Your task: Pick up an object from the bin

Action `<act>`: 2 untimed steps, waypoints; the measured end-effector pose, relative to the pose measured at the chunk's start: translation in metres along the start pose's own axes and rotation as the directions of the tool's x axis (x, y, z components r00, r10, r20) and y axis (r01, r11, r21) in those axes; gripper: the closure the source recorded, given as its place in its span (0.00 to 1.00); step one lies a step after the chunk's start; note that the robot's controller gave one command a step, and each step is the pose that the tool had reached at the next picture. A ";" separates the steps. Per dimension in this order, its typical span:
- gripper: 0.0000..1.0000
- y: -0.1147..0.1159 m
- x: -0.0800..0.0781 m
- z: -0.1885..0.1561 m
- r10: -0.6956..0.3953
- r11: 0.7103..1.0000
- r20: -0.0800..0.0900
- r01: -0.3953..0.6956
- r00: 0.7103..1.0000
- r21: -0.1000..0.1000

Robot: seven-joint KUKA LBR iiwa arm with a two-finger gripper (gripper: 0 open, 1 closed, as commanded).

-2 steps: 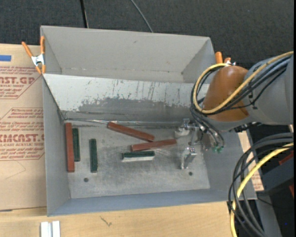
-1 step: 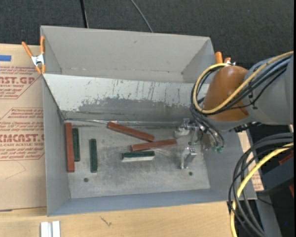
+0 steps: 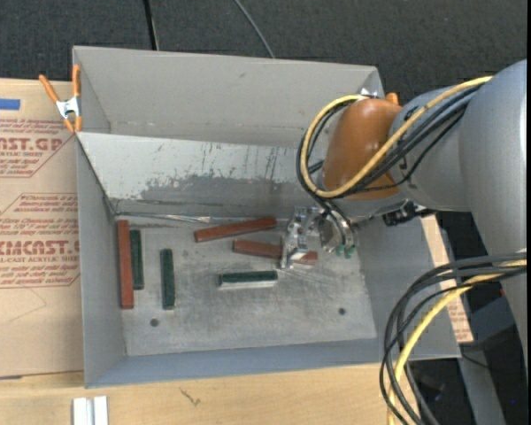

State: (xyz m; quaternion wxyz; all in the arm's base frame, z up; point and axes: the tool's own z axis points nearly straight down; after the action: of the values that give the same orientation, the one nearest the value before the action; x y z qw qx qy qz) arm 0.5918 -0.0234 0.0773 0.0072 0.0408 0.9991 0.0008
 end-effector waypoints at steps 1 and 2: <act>1.00 0.000 0.000 0.000 0.000 1.000 0.000 0.000 1.000 0.000; 1.00 0.034 0.012 -0.106 0.003 1.000 -0.012 -0.003 1.000 0.002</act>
Offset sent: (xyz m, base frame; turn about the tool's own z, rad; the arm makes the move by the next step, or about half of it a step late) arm -0.0110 0.0337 0.1063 0.0043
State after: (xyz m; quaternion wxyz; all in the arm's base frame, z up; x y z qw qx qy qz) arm 0.5812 0.0113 0.1833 0.0010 0.0423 0.9991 0.0003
